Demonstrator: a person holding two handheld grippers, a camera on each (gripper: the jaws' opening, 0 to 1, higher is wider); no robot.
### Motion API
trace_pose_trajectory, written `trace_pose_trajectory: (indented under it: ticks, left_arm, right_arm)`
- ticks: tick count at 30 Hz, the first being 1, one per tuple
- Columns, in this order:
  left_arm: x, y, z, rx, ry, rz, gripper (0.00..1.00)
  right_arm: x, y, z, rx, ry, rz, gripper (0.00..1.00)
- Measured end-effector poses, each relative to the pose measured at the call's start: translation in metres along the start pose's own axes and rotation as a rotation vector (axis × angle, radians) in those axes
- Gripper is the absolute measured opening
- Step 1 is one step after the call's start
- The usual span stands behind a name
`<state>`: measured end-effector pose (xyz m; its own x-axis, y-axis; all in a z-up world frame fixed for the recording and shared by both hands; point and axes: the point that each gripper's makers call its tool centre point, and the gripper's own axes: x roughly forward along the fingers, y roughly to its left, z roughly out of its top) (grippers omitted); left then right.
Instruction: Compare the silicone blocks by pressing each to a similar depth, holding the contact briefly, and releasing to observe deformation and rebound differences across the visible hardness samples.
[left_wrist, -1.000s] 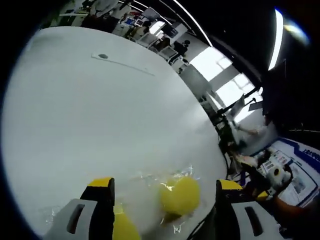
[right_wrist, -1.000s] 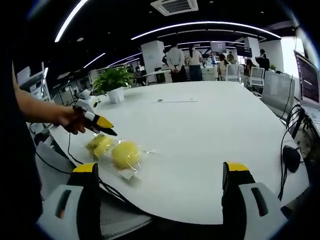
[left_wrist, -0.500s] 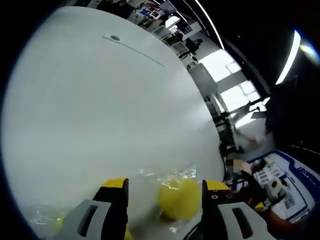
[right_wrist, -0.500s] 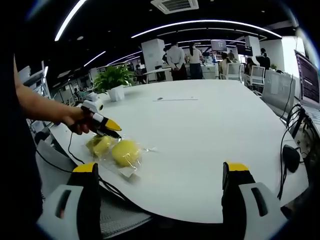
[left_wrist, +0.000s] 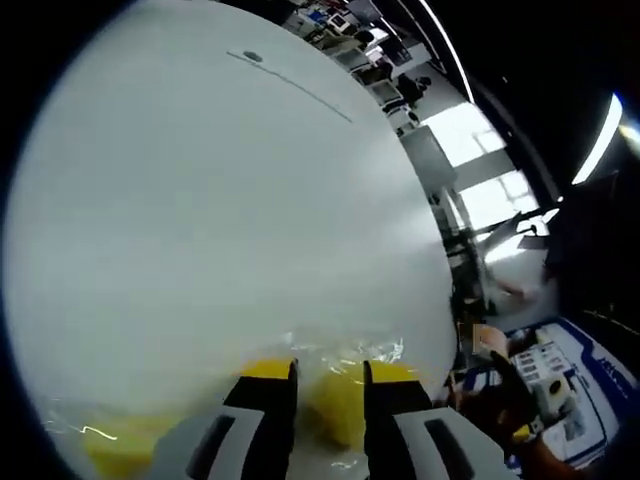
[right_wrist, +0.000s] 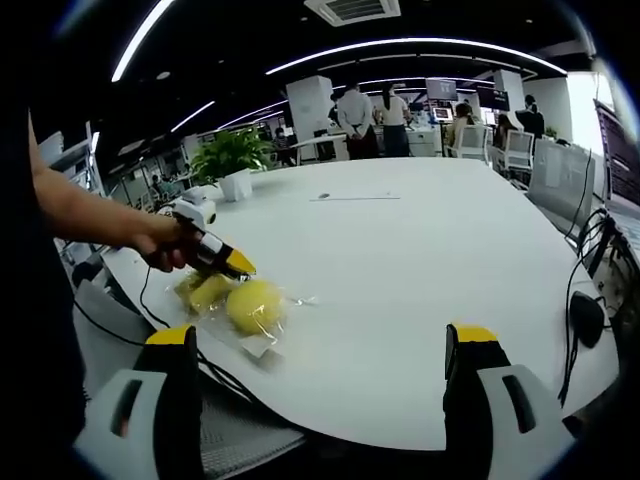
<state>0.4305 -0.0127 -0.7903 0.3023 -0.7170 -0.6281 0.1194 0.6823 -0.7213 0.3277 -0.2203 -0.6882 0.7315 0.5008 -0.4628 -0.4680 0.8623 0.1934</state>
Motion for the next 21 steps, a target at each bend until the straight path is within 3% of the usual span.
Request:
trace_pose_trajectory:
  ticks: [2,9,11,13,16,21]
  left_arm:
    - [0.001,0.001,-0.002,0.003,0.006,0.001,0.17]
    - [0.003,0.002,-0.001,0.013,-0.005,0.015,0.13]
    - [0.005,0.007,0.000,0.069,-0.017,0.049,0.11]
    - [0.008,0.006,-0.001,0.056,-0.009,0.059,0.10]
    - [0.012,0.009,-0.004,0.128,0.032,0.107,0.09]
    - [0.014,0.003,-0.008,0.108,0.046,0.088,0.00]
  right_arm:
    - [0.000,-0.001,0.000,0.001,-0.002,0.001,0.96]
    - [0.001,0.000,-0.002,0.004,0.001,0.003,0.96]
    - [0.000,-0.001,-0.002,0.005,0.000,0.004,0.96]
    - [0.000,-0.001,-0.003,0.006,0.001,0.004,0.96]
    - [0.000,-0.001,-0.004,0.008,0.003,0.004,0.96]
    - [0.000,-0.002,-0.002,0.010,-0.001,0.003,0.96]
